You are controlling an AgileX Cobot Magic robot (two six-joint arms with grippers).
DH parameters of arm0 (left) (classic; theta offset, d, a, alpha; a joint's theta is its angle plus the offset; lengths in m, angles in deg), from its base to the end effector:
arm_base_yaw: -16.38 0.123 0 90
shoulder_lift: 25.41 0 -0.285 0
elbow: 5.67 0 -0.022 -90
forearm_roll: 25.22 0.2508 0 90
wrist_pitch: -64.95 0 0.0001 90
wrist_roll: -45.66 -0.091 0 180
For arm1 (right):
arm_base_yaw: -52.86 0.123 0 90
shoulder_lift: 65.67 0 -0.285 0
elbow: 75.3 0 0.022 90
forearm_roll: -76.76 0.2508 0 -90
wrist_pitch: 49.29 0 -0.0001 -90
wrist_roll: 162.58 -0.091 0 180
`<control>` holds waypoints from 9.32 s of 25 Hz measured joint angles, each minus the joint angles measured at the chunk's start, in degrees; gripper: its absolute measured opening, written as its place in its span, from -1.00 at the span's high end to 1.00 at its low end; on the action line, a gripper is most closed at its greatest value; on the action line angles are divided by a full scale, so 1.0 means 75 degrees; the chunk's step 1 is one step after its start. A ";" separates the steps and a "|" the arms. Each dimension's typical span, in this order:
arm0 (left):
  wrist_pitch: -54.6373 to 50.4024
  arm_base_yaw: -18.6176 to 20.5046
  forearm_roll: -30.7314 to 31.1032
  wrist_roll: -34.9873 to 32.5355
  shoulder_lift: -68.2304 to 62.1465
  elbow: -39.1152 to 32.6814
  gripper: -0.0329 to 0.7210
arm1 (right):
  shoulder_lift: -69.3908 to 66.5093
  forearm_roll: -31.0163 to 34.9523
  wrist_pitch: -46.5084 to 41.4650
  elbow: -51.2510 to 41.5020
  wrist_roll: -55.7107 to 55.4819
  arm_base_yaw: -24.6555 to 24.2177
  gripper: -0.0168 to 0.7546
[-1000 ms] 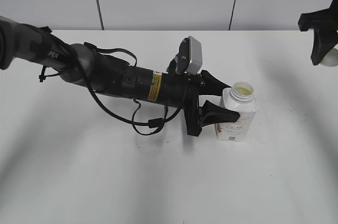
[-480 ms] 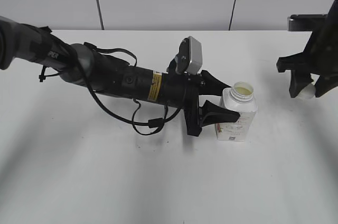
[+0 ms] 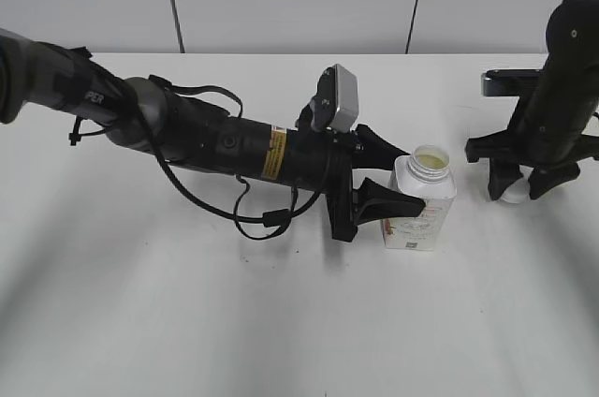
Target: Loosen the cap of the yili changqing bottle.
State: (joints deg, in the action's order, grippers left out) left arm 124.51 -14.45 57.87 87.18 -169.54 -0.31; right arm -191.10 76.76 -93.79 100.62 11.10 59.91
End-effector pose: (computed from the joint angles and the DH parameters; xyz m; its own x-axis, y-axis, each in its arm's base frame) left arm 0.3468 -0.2976 0.0874 0.0630 0.3081 -0.9493 0.9944 -0.1003 0.0334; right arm 0.3792 0.0469 0.1221 -0.9945 -0.0121 -0.1037 -0.0133 0.9998 0.0115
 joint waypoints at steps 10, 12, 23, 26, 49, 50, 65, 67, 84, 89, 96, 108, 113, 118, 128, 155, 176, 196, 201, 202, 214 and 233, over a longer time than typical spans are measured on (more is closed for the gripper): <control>0.0000 0.0000 0.0000 0.0000 0.0000 0.0000 -0.22 | -0.0112 0.0056 0.0116 -0.0027 0.0478 0.0000 -0.68; 0.0000 0.0000 0.0000 0.0000 0.0000 0.0000 -0.25 | -0.0112 0.0071 0.0116 -0.0027 0.0484 0.0000 -0.67; 0.0190 0.0473 0.0471 0.0425 0.0095 0.0000 -0.65 | 0.0964 0.0343 0.0085 -0.0019 0.0722 -0.0008 -0.59; 0.0229 0.0785 0.0983 0.0687 0.0241 0.0000 -0.65 | 0.1267 0.0343 0.0070 -0.0019 0.0722 -0.0008 -0.59; -0.5066 0.2038 0.2271 0.2435 0.3326 0.0000 -0.64 | 0.2024 0.0122 -0.0359 0.1125 0.0775 -0.0016 -0.59; -0.5474 0.2038 0.2252 0.2513 0.3391 0.0000 -0.64 | 0.2024 0.0070 -0.0467 0.1263 0.0775 -0.0016 -0.59; -1.2477 0.2105 -0.2919 -0.0674 0.3678 -0.0007 -0.52 | 0.2031 -0.0520 -0.1751 0.2462 0.0843 -0.0016 -0.59; -1.3140 0.2165 -0.4216 -0.1891 0.3678 -0.0007 -0.51 | 0.2037 -0.0584 -0.1863 0.2470 0.0843 -0.0016 -0.59; -1.6389 0.2904 -0.9770 -0.5437 0.4497 -0.0007 -0.50 | 0.2358 0.0000 -0.3307 0.2470 0.2224 -0.0021 -0.57; -1.6745 0.2904 -1.0007 -0.5439 0.5011 -0.0025 -0.50 | 0.2923 0.0238 -0.3327 0.2385 0.2493 -0.0021 -0.57; -1.6597 0.2904 -1.0203 -0.5456 0.6069 -0.1246 -0.50 | 0.3743 0.0506 -0.3337 0.1683 0.2549 -0.0021 -0.57; -1.6247 0.2904 -1.0617 -0.5456 0.8310 -0.3586 -0.50 | 0.5663 0.0753 -0.3254 -0.0477 0.2557 -0.0021 -0.57; -1.6201 0.2904 -1.0962 -0.5456 0.9532 -0.4746 -0.50 | 0.6622 0.1074 -0.3211 -0.1474 0.2557 -0.0021 -0.57; -1.6262 0.2904 -1.0994 -0.5456 1.1134 -0.5774 -0.50 | 0.7631 0.1097 -0.3203 -0.2440 0.2557 -0.0021 -0.57; -1.6726 0.2904 -1.1003 -0.5456 1.5065 -0.6550 -0.50 | 1.0235 0.1118 -0.3107 -0.4076 0.2526 -0.0021 -0.57; -1.7249 0.2904 -1.1079 -0.5166 1.6753 -0.6621 -0.49 | 1.1496 0.1158 -0.2437 -0.5720 0.2151 -0.0021 -0.56; -1.7066 0.2904 -1.1119 -0.5166 1.8235 -0.6648 -0.41 | 1.4324 0.1442 -0.2466 -0.5836 0.2288 -0.0021 -0.56; -1.6046 0.2904 -1.1079 -0.5195 1.8235 -0.7043 -0.39 | 1.4655 0.1458 -0.2474 -0.5836 0.2381 -0.0021 -0.56; -1.6046 0.2904 -1.1079 -0.5195 1.8235 -0.7051 -0.39 | 1.4655 0.1458 -0.2474 -0.5836 0.2387 -0.0021 -0.56; -1.6046 0.2904 -1.1079 -0.5195 1.8235 -0.7051 -0.39 | 1.4655 0.1450 -0.2474 -0.5836 0.2394 -0.0021 -0.56; -1.6046 0.3311 -1.1079 -0.5195 1.8235 -0.7051 -0.34 | 1.4665 0.0985 -0.2474 -0.5836 0.2566 -0.0021 -0.56; -1.6026 0.3944 -1.1079 -0.5195 1.8235 -0.7051 -0.26 | 1.5743 0.0577 -0.2460 -0.5836 0.2308 -0.0021 -0.56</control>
State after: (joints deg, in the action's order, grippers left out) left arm 4.31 15.13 -25.22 48.22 -32.78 -53.19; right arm -73.03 81.09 -112.24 56.85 28.41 59.75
